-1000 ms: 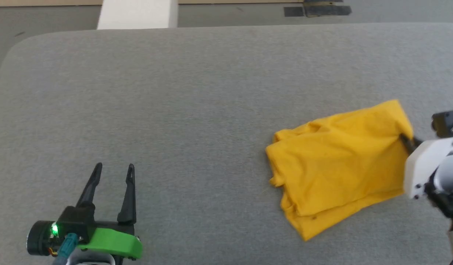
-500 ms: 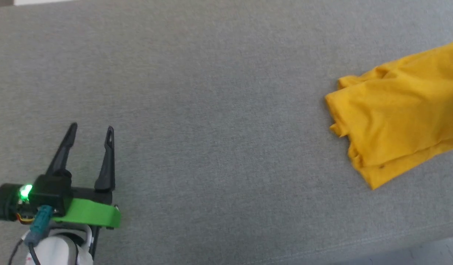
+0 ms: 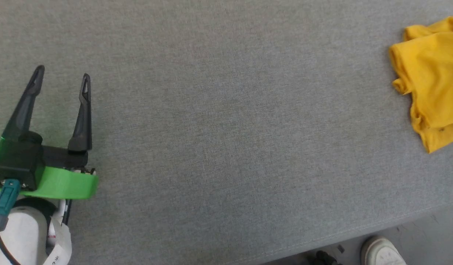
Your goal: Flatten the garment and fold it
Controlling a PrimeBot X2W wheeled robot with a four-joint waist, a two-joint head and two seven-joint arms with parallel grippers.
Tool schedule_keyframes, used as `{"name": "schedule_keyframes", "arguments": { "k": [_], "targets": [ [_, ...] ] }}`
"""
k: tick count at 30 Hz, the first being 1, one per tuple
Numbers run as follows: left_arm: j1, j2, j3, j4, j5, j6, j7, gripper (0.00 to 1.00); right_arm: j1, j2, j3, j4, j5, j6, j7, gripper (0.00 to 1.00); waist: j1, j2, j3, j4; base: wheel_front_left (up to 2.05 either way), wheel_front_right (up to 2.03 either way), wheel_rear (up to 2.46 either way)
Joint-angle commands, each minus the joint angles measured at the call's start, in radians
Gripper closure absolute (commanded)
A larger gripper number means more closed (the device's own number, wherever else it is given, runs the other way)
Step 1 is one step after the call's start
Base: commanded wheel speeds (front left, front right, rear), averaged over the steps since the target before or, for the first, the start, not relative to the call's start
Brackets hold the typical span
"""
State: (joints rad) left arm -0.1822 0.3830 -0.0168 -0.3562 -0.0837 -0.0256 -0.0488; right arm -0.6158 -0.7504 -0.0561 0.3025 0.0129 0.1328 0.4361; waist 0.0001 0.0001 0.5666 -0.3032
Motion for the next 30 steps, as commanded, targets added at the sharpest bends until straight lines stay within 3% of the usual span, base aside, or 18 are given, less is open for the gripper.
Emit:
{"name": "schedule_keyframes", "arguments": {
  "k": [1, 7, 18, 20, 21, 30],
  "targets": [
    [-0.022, 0.013, 0.004, -0.011, 0.010, -0.003, 0.009, 0.00, -0.017, -0.012, -0.015, 0.016, -0.019, -0.002, -0.014, 1.00, -0.0001, -0.0001, 0.057, -0.015, 0.00, 0.00, 0.00],
    [-0.033, 0.034, 0.017, -0.053, 0.016, 0.001, 0.037, 0.00, -0.016, -0.019, -0.083, 0.084, -0.077, -0.002, -0.069, 1.00, -0.0001, -0.0001, 0.110, -0.015, 0.00, 0.00, 0.00],
    [-0.052, 0.064, 0.024, -0.122, 0.031, 0.009, 0.074, 0.00, -0.053, 0.050, -0.201, 0.234, -0.205, -0.002, -0.192, 1.00, -0.0001, -0.0001, 0.178, -0.004, 0.00, 0.00, 0.00],
    [-0.047, 0.065, 0.026, -0.128, 0.032, 0.013, 0.079, 0.00, -0.065, 0.062, -0.220, 0.257, -0.222, -0.002, -0.200, 0.22, -0.0001, -0.0001, 0.179, -0.003, 0.00, 0.00, 0.00],
    [-0.045, 0.065, 0.027, -0.130, 0.033, 0.015, 0.082, 0.00, -0.072, 0.068, -0.226, 0.268, -0.232, -0.002, -0.206, 0.00, -0.0001, -0.0001, 0.179, -0.004, 0.00, 0.00, 0.00],
    [-0.037, 0.051, 0.020, -0.121, 0.024, 0.031, 0.073, 0.00, -0.112, 0.114, -0.257, 0.345, -0.290, -0.002, -0.251, 0.00, -0.0001, -0.0001, 0.153, 0.006, 0.00, 0.00, 0.00]
  ]
}}
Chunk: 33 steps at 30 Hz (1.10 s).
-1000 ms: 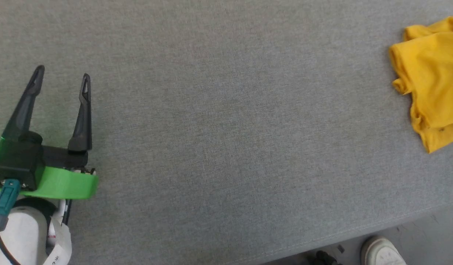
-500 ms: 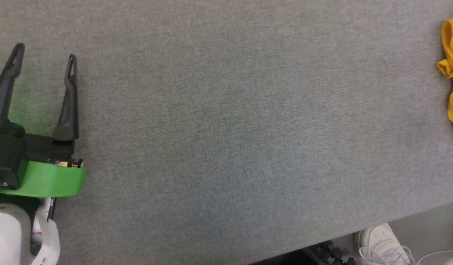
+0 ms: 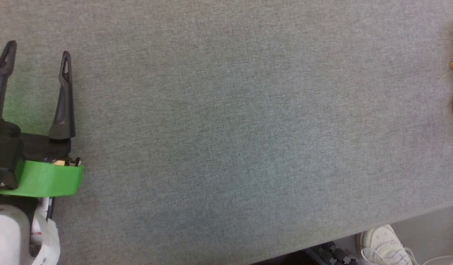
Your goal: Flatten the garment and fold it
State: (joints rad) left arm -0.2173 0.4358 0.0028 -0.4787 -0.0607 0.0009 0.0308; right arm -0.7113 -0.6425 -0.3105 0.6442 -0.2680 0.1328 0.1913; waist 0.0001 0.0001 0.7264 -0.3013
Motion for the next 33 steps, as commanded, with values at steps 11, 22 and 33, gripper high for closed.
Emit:
{"name": "schedule_keyframes", "arguments": {
  "k": [11, 22, 33],
  "targets": [
    [0.012, -0.083, -0.054, 0.129, -0.031, 0.035, -0.107, 0.00, 0.033, 0.065, -0.102, 0.056, 0.004, -0.002, -0.117, 0.00, -0.0001, -0.0001, -0.141, 0.073, 0.00, 0.00, 0.00],
    [0.076, -0.202, -0.104, 0.308, -0.127, 0.049, -0.219, 0.00, 0.132, 0.231, -0.128, 0.000, 0.143, -0.002, -0.323, 0.00, -0.0001, -0.0001, -0.394, 0.166, 0.00, 0.00, 0.00],
    [0.144, -0.244, -0.115, 0.364, -0.165, 0.058, -0.256, 0.00, 0.314, 0.417, -0.005, -0.317, 0.254, -0.002, -0.306, 0.00, -0.0001, -0.0001, -0.537, 0.226, 0.00, 0.00, 0.00]
  ]
}}
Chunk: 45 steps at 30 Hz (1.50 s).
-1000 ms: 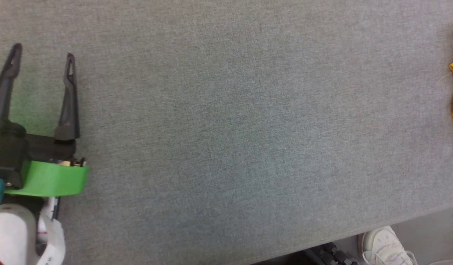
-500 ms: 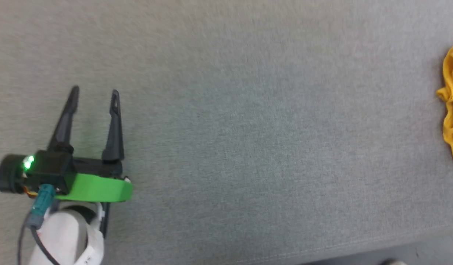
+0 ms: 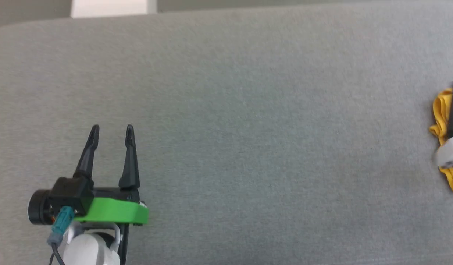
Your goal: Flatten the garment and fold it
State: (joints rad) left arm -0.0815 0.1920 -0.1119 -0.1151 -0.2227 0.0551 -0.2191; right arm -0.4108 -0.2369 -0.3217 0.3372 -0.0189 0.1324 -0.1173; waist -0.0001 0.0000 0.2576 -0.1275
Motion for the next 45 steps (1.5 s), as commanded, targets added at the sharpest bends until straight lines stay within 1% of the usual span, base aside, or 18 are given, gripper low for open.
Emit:
{"name": "schedule_keyframes", "arguments": {
  "k": [1, 5, 9, 13, 18, 23, 28, 33, 38, 45],
  "targets": [
    [0.014, 0.001, -0.001, 0.005, -0.001, 0.006, -0.008, 0.00, 0.035, 0.028, 0.019, -0.045, 0.010, -0.002, 0.011, 0.00, 0.0001, 0.0000, -0.080, 0.058, 0.00, 0.00, 0.00],
    [0.028, -0.005, -0.009, 0.023, -0.006, 0.003, -0.016, 0.00, 0.108, 0.095, 0.060, -0.155, 0.025, -0.002, 0.032, 0.00, 0.0001, 0.0000, -0.120, 0.077, 0.00, 0.00, 0.00],
    [0.041, -0.010, -0.022, 0.043, -0.007, -0.005, -0.024, 0.00, 0.183, 0.139, 0.082, -0.238, 0.030, -0.002, 0.046, 0.00, 0.0001, 0.0000, -0.161, 0.096, 0.00, 0.00, 0.00],
    [0.063, -0.011, -0.026, 0.058, -0.008, -0.010, -0.032, 0.00, 0.262, 0.168, 0.093, -0.293, 0.041, -0.002, 0.038, 0.00, 0.0001, 0.0000, -0.199, 0.113, 0.00, 0.00, 0.00],
    [0.106, -0.016, -0.020, 0.071, -0.019, -0.017, -0.039, 0.00, 0.339, 0.184, 0.113, -0.320, 0.036, -0.002, 0.011, 0.00, 0.0001, 0.0000, -0.227, 0.124, 0.00, 0.00, 0.00],
    [0.133, -0.029, -0.023, 0.110, -0.026, -0.042, -0.042, 0.00, 0.388, 0.186, 0.122, -0.275, 0.079, -0.002, -0.033, 0.00, 0.0001, 0.0000, -0.247, 0.127, 0.00, 0.00, 0.00],
    [0.135, -0.056, -0.020, 0.118, -0.024, -0.072, -0.042, 0.00, 0.410, 0.186, 0.121, -0.217, 0.112, -0.002, -0.076, 0.00, 0.0001, 0.0000, -0.249, 0.122, 0.00, 0.00, 0.00],
    [0.134, -0.082, 0.010, 0.101, -0.006, -0.082, -0.042, 0.00, 0.389, 0.187, 0.122, -0.151, 0.154, -0.002, -0.113, 0.00, 0.0001, 0.0000, -0.229, 0.100, 0.00, 0.00, 0.00],
    [0.125, -0.098, 0.035, 0.095, 0.010, -0.097, -0.043, 0.00, 0.352, 0.187, 0.136, -0.103, 0.169, -0.002, -0.133, 0.00, 0.0001, 0.0000, -0.208, 0.078, 0.00, 0.00, 0.00],
    [0.116, -0.112, 0.052, 0.102, 0.031, -0.118, -0.043, 0.00, 0.324, 0.187, 0.137, -0.082, 0.164, -0.002, -0.142, 0.00, 0.0001, 0.0000, -0.199, 0.061, 0.00, 0.00, 0.00]
  ]
}}
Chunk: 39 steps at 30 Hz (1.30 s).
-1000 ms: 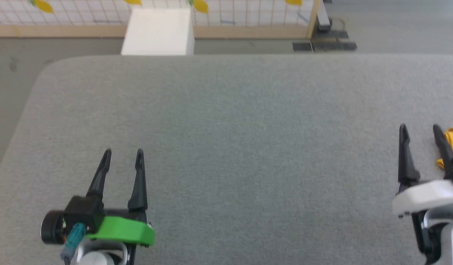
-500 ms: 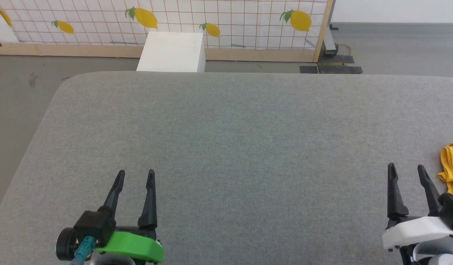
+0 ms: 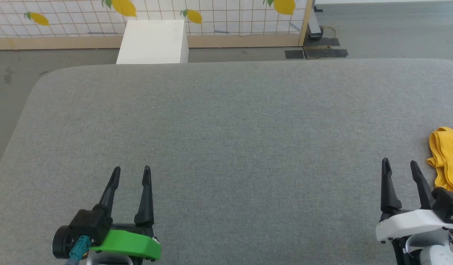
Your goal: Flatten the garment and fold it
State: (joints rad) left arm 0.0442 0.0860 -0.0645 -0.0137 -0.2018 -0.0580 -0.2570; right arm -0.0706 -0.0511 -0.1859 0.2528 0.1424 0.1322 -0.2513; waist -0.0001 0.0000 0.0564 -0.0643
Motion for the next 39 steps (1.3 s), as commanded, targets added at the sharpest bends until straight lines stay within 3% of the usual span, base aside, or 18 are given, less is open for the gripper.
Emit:
{"name": "schedule_keyframes", "arguments": {
  "k": [1, 3, 4, 39],
  "targets": [
    [-0.011, -0.008, 0.008, 0.001, 0.012, -0.007, -0.005, 0.00, -0.019, 0.001, 0.000, 0.002, 0.002, -0.002, -0.009, 0.00, 0.0001, 0.0000, 0.004, -0.004, 0.00, 0.00, 0.00],
    [-0.013, -0.011, 0.012, 0.002, 0.015, -0.011, -0.005, 0.00, -0.022, 0.001, -0.002, 0.002, 0.002, -0.002, -0.010, 0.00, 0.0001, 0.0000, 0.007, -0.005, 0.00, 0.00, 0.00],
    [-0.002, -0.007, 0.011, 0.001, 0.002, -0.005, 0.000, 1.00, -0.005, 0.000, -0.003, 0.000, 0.000, 0.000, 0.000, 1.00, 0.0001, 0.0000, 0.007, -0.004, 0.00, 0.00, 0.00],
    [-0.012, -0.014, 0.023, 0.004, 0.050, 0.011, 0.064, 1.00, 0.014, 0.000, 0.043, -0.063, -0.035, 0.000, 0.063, 1.00, 0.0001, 0.0000, -0.009, 0.012, 0.00, 0.00, 0.00]
  ]
}}
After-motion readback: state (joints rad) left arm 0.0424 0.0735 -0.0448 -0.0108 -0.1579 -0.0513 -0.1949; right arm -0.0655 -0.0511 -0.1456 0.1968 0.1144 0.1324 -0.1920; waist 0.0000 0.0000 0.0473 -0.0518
